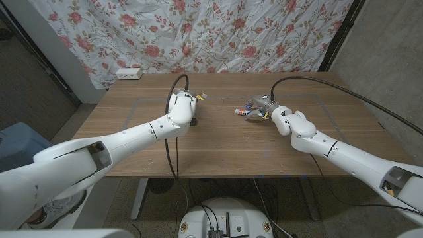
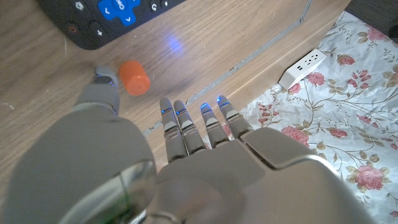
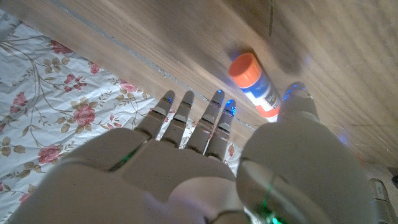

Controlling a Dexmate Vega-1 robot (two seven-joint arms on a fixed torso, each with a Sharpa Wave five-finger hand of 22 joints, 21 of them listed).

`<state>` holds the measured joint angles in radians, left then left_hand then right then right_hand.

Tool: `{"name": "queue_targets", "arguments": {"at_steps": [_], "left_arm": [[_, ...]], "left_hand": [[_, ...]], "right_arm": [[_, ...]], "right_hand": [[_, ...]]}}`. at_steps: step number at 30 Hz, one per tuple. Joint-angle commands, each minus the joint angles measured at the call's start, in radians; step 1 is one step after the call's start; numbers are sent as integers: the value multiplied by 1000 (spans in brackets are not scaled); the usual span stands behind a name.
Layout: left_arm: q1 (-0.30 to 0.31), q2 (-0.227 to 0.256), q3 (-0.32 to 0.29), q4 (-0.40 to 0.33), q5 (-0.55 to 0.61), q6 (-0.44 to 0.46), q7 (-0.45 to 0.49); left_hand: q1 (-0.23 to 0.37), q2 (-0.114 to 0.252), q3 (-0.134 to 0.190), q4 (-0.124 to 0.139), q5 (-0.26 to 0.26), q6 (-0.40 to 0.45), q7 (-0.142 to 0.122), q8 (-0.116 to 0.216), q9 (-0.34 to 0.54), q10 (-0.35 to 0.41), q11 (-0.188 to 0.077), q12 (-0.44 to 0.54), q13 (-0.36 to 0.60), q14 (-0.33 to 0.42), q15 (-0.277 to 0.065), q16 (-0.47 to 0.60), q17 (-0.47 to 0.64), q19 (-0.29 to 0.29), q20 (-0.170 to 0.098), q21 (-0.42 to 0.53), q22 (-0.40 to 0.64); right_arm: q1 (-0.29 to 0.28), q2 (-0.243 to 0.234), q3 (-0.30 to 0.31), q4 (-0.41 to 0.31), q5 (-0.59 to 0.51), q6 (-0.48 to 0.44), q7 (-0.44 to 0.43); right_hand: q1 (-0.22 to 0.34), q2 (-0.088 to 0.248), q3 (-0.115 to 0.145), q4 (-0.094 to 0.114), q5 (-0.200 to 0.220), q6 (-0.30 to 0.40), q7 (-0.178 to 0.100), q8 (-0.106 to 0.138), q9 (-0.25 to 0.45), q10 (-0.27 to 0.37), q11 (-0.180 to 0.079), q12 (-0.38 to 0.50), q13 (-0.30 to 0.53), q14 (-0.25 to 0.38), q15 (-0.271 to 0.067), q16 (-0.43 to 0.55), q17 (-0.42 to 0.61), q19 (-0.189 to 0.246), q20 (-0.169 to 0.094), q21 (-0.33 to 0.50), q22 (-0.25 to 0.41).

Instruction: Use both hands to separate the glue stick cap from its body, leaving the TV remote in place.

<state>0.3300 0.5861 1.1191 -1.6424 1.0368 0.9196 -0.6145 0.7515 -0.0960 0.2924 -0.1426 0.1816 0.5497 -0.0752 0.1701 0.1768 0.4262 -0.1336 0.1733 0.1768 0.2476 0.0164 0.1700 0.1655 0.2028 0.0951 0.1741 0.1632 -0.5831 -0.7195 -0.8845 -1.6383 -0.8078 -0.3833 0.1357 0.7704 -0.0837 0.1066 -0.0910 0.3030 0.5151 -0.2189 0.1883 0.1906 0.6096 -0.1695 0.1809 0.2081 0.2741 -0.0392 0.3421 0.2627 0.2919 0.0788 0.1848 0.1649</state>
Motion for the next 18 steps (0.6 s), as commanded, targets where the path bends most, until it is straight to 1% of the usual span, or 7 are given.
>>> {"name": "queue_targets", "arguments": {"at_steps": [1, 3, 7, 8, 9, 12, 18], "left_arm": [[52, 30, -72, -74, -36, -1, 24], [66, 39, -92, -90, -57, -10, 42], [100, 55, -139, -115, -115, -34, 103], [104, 60, -143, -118, -123, -41, 111], [109, 63, -151, -122, -136, -48, 120], [125, 73, -173, -130, -167, -60, 156], [141, 92, -209, -138, -240, -88, 192]], "left_hand": [[-16, 4, -3, 3, -2, -19, -1, 5, 2, -37, 5, -7, -1, -15, 3, 1, 2, -7, 5, 2, 1], [-23, 7, -5, 4, -2, -26, 0, 6, 2, -60, 18, -8, -1, -20, 2, 1, 2, -9, 7, 3, 1], [-37, 10, -8, 8, -2, -39, -1, 6, 2, -85, 20, -5, -1, -32, 8, 1, 2, -16, 16, 2, 1], [-48, 11, -12, 12, -3, -48, -4, 4, 2, -96, 27, -5, -1, -33, 8, 2, 2, -16, 16, 3, 1], [-63, 12, -17, 16, -4, -63, -9, 2, 1, -114, 34, -5, -1, -37, 9, 3, 2, -18, 17, 3, 1], [-83, 17, -21, 20, -4, -100, -6, -3, 0, -142, 36, -3, -2, -53, 9, 1, 2, -22, 19, 4, 1], [-119, 32, -26, 20, -2, -200, -4, -4, -1, -217, 49, -2, -3, -96, 22, -1, 2, -53, 17, 0, 1]], "right_arm": [[6, -13, 15, -14, 34, 26, 38], [5, -15, 23, -12, 52, 40, 38], [7, -18, 30, -9, 74, 54, 43], [6, -18, 34, -9, 81, 58, 41], [6, -19, 37, -8, 88, 62, 42], [8, -19, 45, -5, 112, 73, 47], [14, -17, 51, -5, 134, 68, 58]], "right_hand": [[-29, 4, -11, 4, 16, -46, 5, -4, -1, -51, 26, -2, 3, -32, 33, -18, 2, -34, 15, -5, 4], [-48, 5, -17, 10, 18, -66, 8, -3, -2, -84, 38, -4, 3, -49, 40, -26, 2, -54, 26, -7, 4], [-78, 3, -28, 20, 21, -109, 21, -8, -2, -126, 59, -4, 3, -71, 63, -38, 2, -74, 34, -6, 4], [-93, 4, -33, 25, 22, -134, 25, -10, -3, -158, 70, -6, 2, -86, 67, -45, 2, -80, 35, -4, 4], [-100, 5, -35, 27, 23, -157, 34, -13, -3, -177, 72, -7, 2, -95, 73, -49, 2, -89, 41, -6, 4], [-117, 7, -40, 31, 24, -187, 32, -11, -3, -222, 89, -8, 2, -121, 88, -61, 1, -97, 48, -4, 4], [-169, 4, -60, 48, 24, -267, 51, -14, -4, -316, 107, -9, 0, -177, 115, -89, -3, -124, 47, -4, 3]]}}
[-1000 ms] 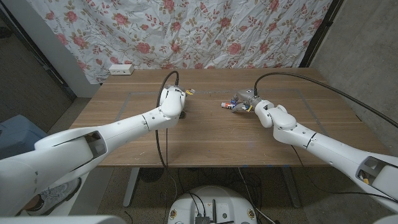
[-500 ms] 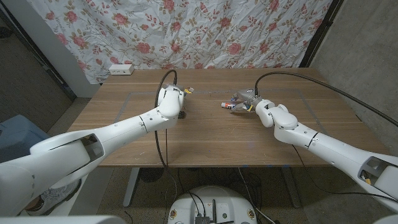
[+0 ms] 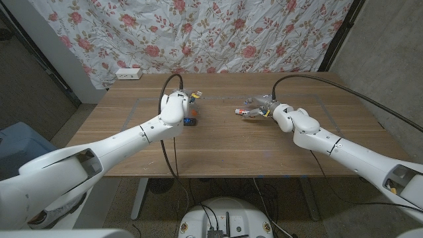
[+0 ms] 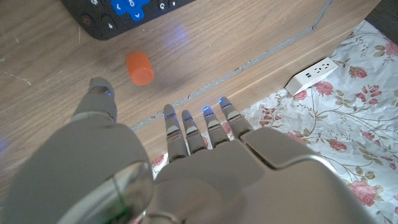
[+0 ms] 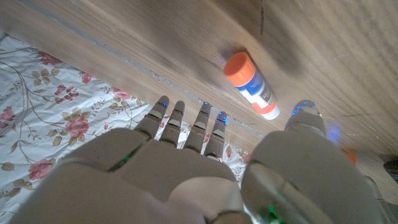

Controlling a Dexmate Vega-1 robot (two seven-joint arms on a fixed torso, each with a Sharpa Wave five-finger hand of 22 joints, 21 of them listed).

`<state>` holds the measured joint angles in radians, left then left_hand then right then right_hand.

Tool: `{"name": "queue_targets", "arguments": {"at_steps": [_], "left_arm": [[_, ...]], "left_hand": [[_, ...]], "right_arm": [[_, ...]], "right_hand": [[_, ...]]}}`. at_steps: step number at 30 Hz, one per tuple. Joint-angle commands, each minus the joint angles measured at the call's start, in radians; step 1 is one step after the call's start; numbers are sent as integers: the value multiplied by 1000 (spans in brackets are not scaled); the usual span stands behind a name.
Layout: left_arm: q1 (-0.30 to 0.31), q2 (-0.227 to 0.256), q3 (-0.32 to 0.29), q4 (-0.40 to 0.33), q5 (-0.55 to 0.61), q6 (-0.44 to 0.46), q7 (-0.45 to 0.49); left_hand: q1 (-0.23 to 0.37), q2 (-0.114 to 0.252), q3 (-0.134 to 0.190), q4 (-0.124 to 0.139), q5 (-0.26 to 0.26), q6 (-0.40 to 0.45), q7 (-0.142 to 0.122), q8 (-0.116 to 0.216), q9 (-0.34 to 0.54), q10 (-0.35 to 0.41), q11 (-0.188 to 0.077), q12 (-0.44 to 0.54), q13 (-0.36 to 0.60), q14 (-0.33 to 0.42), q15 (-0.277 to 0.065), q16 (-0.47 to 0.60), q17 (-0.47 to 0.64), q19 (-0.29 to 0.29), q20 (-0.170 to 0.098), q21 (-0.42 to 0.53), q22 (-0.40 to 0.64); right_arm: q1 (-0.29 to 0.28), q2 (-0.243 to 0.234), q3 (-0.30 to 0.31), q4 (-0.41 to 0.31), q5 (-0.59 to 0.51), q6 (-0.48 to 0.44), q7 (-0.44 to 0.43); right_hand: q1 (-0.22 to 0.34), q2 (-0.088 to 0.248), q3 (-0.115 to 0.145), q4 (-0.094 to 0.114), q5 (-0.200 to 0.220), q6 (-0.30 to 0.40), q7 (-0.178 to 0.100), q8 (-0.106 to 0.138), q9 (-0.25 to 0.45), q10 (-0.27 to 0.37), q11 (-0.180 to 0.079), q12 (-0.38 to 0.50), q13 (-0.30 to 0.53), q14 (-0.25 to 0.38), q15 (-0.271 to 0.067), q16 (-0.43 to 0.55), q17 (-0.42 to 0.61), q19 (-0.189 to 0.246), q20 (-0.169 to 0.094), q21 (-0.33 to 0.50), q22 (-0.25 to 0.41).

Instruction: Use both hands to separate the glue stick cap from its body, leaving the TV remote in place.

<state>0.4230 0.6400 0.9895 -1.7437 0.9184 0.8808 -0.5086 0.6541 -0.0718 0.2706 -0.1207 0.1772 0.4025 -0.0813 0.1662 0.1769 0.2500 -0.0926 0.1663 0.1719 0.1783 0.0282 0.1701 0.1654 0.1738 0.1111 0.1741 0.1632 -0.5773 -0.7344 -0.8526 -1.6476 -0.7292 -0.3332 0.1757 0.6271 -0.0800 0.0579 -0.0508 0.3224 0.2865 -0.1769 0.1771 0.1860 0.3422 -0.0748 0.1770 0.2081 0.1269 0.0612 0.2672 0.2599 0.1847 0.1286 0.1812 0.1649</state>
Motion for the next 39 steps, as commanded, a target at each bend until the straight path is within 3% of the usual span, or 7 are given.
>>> {"name": "queue_targets", "arguments": {"at_steps": [1, 18, 21, 24, 29, 33, 39], "left_arm": [[54, 40, -89, -38, -138, -55, 99], [151, 58, -223, -41, -389, -140, 351], [177, 52, -261, -40, -448, -151, 407], [199, 55, -290, -42, -500, -175, 456], [244, 62, -357, -31, -613, -253, 535], [244, 58, -362, -13, -655, -265, 572], [276, 37, -392, 9, -733, -319, 658]], "left_hand": [[-24, 10, -4, -2, 2, -58, 1, 1, -2, -50, 6, 4, 2, -34, 12, -2, 2, -29, 1, -1, 1], [-101, 37, -16, 12, -3, -164, 39, 3, -1, -120, 35, 9, 2, -88, 26, 0, 2, -95, -38, -1, 1], [-118, 51, -16, 17, -3, -159, 23, 10, -2, -120, 10, 14, 2, -88, 20, 4, 2, -116, -53, -3, 2], [-122, 56, -16, 18, -2, -155, 21, 12, -2, -118, 10, 15, 2, -88, 19, 4, 2, -118, -57, -2, 2], [-139, 84, -9, 29, 1, -147, 28, 17, -2, -113, 12, 19, 2, -85, 13, 8, 4, -120, -62, 2, 3], [-161, 113, -2, 38, 3, -129, 40, 22, -2, -96, 4, 25, 1, -78, 2, 9, 3, -114, -84, 7, 3], [-165, 121, 1, 35, 4, -113, 46, 25, -3, -86, -1, 28, 1, -68, -8, 11, 2, -103, -87, 11, 3]], "right_arm": [[7, -3, 20, 5, 55, 19, 9], [1, -3, 75, 45, 210, 98, -24], [-6, 4, 94, 64, 260, 121, -48], [-8, 7, 107, 80, 301, 141, -59], [-22, 12, 130, 98, 361, 165, -97], [-27, 11, 135, 96, 381, 155, -113], [-56, 16, 160, 93, 438, 159, -160]], "right_hand": [[-33, 0, -14, 10, 5, -49, 15, -2, 0, -65, 13, -5, -1, -40, 17, -20, -1, -18, -2, 0, 3], [-116, 17, -39, 43, 3, -173, 49, -7, -3, -198, 29, -2, -14, -138, 18, -60, -13, -43, -55, 1, 3], [-131, 22, -43, 51, 1, -187, 55, -8, -3, -210, 29, -2, -15, -145, 16, -61, -13, -42, -59, 2, 3], [-148, 25, -48, 58, -1, -202, 58, -6, -4, -216, 26, 0, -16, -155, 10, -63, -14, -41, -69, 3, 3], [-164, 26, -54, 66, -3, -204, 59, -2, -4, -218, 25, 3, -17, -154, 2, -61, -15, -30, -81, 8, 3], [-197, 32, -64, 81, -7, -202, 61, 4, -5, -215, 26, 8, -19, -131, -14, -51, -18, -2, -98, 15, 2], [-212, 35, -69, 88, -9, -197, 65, 8, -5, -209, 28, 12, -20, -130, -21, -50, -19, 7, -106, 16, 2]]}}
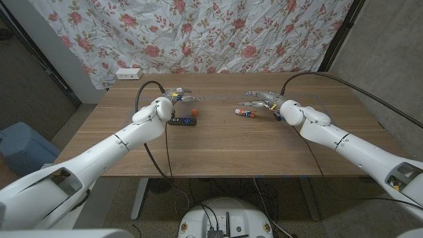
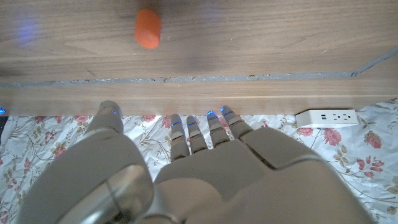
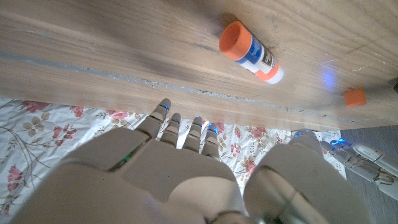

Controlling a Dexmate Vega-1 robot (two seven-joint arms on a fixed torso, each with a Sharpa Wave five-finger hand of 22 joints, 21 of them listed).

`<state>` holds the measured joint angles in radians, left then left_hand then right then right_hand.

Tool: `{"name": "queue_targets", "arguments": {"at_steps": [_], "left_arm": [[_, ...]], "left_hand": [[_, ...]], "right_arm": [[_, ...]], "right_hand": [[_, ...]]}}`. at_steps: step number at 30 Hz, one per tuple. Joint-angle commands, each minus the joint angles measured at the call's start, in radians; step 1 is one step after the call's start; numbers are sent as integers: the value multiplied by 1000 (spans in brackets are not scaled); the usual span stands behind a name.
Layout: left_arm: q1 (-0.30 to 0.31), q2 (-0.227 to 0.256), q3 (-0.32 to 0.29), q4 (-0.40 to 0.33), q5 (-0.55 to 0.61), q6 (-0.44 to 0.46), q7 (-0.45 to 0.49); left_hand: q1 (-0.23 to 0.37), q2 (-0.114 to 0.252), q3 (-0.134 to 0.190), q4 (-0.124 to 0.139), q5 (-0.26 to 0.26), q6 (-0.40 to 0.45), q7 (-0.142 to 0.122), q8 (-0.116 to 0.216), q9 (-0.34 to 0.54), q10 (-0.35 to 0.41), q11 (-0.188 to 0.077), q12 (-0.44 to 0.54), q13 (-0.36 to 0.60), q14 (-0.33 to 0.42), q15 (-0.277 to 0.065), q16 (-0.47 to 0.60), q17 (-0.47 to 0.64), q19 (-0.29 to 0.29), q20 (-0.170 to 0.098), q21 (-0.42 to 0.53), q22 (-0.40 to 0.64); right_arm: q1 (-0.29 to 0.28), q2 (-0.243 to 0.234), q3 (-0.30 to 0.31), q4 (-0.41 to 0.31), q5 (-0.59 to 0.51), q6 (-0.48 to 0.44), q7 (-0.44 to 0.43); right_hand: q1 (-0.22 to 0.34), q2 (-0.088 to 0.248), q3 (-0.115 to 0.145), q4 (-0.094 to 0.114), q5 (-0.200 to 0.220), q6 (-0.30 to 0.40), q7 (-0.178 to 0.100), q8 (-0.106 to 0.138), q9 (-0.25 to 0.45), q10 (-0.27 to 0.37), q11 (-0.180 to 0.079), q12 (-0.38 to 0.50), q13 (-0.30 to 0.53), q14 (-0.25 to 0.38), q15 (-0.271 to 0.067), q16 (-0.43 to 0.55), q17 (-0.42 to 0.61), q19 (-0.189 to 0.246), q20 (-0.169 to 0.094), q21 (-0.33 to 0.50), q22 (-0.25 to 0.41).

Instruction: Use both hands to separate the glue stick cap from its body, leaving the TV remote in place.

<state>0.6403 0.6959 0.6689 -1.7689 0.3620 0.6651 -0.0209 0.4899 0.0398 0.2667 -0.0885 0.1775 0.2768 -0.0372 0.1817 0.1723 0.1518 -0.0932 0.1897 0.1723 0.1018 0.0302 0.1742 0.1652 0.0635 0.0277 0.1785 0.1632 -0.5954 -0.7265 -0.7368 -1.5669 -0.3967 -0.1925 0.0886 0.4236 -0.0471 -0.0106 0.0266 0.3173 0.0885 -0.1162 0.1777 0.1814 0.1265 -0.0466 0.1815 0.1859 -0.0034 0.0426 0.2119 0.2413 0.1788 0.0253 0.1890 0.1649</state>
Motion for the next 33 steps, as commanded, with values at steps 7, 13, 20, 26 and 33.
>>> {"name": "queue_targets", "arguments": {"at_steps": [7, 13, 20, 26, 33], "left_arm": [[90, -45, -110, 80, -270, -196, 256], [98, -70, -125, 142, -335, -309, 305], [105, -87, -143, 197, -413, -409, 317], [129, -101, -168, 229, -465, -491, 355], [162, -134, -199, 270, -538, -583, 388]], "left_hand": [[-5, 20, 10, -1, 4, 1, 10, 2, 0, 15, 11, 3, 0, 12, -14, 6, 1, 17, -14, 9, 3], [-7, 30, 15, -7, 5, 5, 25, 1, 0, 18, 21, 2, 0, 16, -24, 5, 0, 23, -31, 9, 2], [-22, 49, 24, -18, 5, -57, 55, -14, 0, -26, 51, -12, 0, -13, -28, -5, 0, 13, -72, 3, 2], [-27, 51, 26, -22, 5, -60, 60, -10, 1, -33, 61, -12, 0, -22, -28, -5, 0, 1, -95, -1, 2], [-37, 55, 25, -21, 5, -63, 60, -8, 1, -31, 59, -9, 0, -26, -30, -4, 1, -4, -101, -1, 2]], "right_arm": [[-67, 19, 77, 25, 190, 53, -119], [-105, 23, 119, 16, 262, 67, -172], [-131, 41, 166, 60, 377, 147, -197], [-130, 48, 178, 87, 435, 180, -190], [-131, 85, 198, 154, 528, 265, -181]], "right_hand": [[-28, 9, -5, 21, -6, 3, 9, 9, -1, 8, 3, 9, 2, 7, -12, 8, -1, 20, -15, 8, 1], [-47, 17, -9, 31, -7, 14, 19, 12, -2, 11, 6, 9, 1, 15, -27, 11, -3, 33, -23, 9, 1], [-72, 43, -9, 48, -10, 44, 13, 21, -3, 18, 10, 11, -1, 26, -33, 14, -5, 42, -28, 7, 1], [-80, 55, -7, 54, -11, 46, 18, 19, -4, 21, 9, 11, -1, 29, -37, 14, -7, 45, -31, 6, 1], [-97, 72, -7, 65, -13, 46, 30, 16, -5, 24, 9, 12, -2, 31, -48, 14, -8, 40, -31, 1, 1]]}}
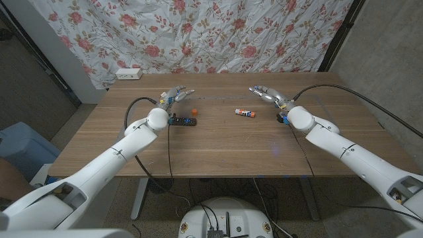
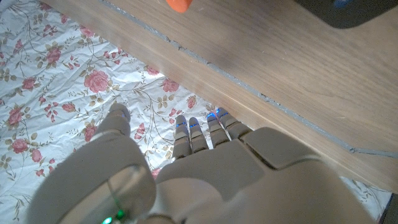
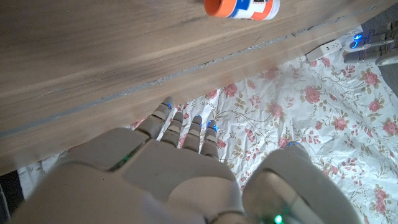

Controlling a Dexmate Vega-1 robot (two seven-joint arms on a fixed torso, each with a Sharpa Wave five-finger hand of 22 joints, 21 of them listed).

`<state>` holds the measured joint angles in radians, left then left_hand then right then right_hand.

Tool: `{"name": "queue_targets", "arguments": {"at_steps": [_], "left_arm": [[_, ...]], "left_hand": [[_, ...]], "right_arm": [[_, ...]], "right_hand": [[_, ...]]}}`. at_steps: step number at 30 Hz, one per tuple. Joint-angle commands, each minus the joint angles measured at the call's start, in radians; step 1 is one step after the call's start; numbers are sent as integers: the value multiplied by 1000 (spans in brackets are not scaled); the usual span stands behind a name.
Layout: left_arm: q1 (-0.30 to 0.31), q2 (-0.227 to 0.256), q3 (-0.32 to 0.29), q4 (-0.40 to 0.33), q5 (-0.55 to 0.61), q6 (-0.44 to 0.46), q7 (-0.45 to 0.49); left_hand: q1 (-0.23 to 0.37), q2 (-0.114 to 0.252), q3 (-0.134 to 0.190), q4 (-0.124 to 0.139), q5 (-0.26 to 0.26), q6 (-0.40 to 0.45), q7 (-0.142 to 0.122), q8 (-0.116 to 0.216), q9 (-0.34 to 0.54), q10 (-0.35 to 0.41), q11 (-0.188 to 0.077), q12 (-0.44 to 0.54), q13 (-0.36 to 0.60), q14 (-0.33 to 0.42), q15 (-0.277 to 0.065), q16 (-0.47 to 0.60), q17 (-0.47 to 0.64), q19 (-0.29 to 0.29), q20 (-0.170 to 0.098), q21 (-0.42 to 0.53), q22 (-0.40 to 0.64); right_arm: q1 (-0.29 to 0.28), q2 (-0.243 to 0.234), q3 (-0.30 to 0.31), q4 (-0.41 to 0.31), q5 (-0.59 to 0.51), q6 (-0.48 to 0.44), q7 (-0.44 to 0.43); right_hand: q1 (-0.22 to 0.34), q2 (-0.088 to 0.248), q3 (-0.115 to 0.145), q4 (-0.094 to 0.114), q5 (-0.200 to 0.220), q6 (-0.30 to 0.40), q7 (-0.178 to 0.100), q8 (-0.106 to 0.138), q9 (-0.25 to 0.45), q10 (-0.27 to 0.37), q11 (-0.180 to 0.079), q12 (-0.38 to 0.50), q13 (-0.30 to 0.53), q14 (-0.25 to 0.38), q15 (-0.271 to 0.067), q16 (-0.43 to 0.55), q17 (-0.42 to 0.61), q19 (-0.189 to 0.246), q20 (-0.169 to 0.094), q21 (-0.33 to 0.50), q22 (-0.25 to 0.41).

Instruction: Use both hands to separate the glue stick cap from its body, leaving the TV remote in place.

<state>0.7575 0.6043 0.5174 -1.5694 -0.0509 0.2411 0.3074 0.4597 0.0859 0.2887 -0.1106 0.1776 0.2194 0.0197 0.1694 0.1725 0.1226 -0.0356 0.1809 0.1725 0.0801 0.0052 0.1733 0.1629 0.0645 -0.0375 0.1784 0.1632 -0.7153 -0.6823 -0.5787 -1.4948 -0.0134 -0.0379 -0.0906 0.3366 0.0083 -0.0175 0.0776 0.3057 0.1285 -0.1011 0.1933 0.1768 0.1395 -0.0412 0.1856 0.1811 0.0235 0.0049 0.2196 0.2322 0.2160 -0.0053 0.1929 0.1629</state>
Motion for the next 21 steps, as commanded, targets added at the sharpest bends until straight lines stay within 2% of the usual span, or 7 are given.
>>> {"name": "queue_targets", "arguments": {"at_steps": [1, 3, 8, 13, 21], "left_arm": [[50, -45, -48, 70, -124, -163, 75], [58, -52, -53, 77, -133, -185, 89], [65, -71, -61, 119, -163, -262, 90], [66, -99, -65, 169, -185, -337, 99], [69, -132, -74, 228, -239, -437, 70]], "left_hand": [[-9, 11, 4, 2, 5, -9, 4, 3, 1, -5, 3, -1, 0, -5, -5, -3, 3, -3, -35, 0, 2], [-13, 17, 6, 2, 6, -20, 6, 1, 1, -14, 11, -3, 0, -9, -2, -3, 3, 3, -32, 3, 2], [-15, 19, 7, 1, 6, -19, 5, 4, 1, -12, 6, -1, -1, -8, -3, -2, 3, 8, -30, 5, 2], [-21, 24, 8, 1, 7, -26, 7, 3, 1, -4, 5, 3, -1, -4, -4, 1, 3, 7, -30, 4, 2], [-33, 34, 11, 5, 7, -30, 10, 4, 1, -9, 9, 2, -1, -5, -1, 1, 4, 2, -27, 3, 2]], "right_arm": [[-15, 54, 50, 95, 170, 129, -4], [-18, 71, 60, 121, 206, 166, 1], [-26, 74, 68, 114, 239, 160, -3], [-37, 88, 84, 132, 280, 202, -8], [-41, 103, 98, 147, 314, 227, -21]], "right_hand": [[-15, 22, 0, 17, -2, 6, 18, 0, 0, 12, 4, 7, 2, 2, -18, 6, 1, 1, -3, -4, 3], [-22, 27, 0, 21, -2, 4, 22, -2, 0, 13, 4, 7, 2, 0, -18, 5, 1, -1, -4, -5, 3], [-33, 36, -1, 28, -3, 7, 25, -2, 0, 15, 2, 7, 1, -1, -16, 4, 0, -3, -4, -6, 3], [-41, 40, -3, 32, -4, 7, 27, -3, -1, 18, 6, 8, 1, -1, -14, 3, -1, -3, -6, -6, 3], [-51, 44, -5, 36, -5, 7, 30, -4, -1, 21, 7, 8, 1, 2, -12, 3, -2, -4, -6, -7, 3]]}}
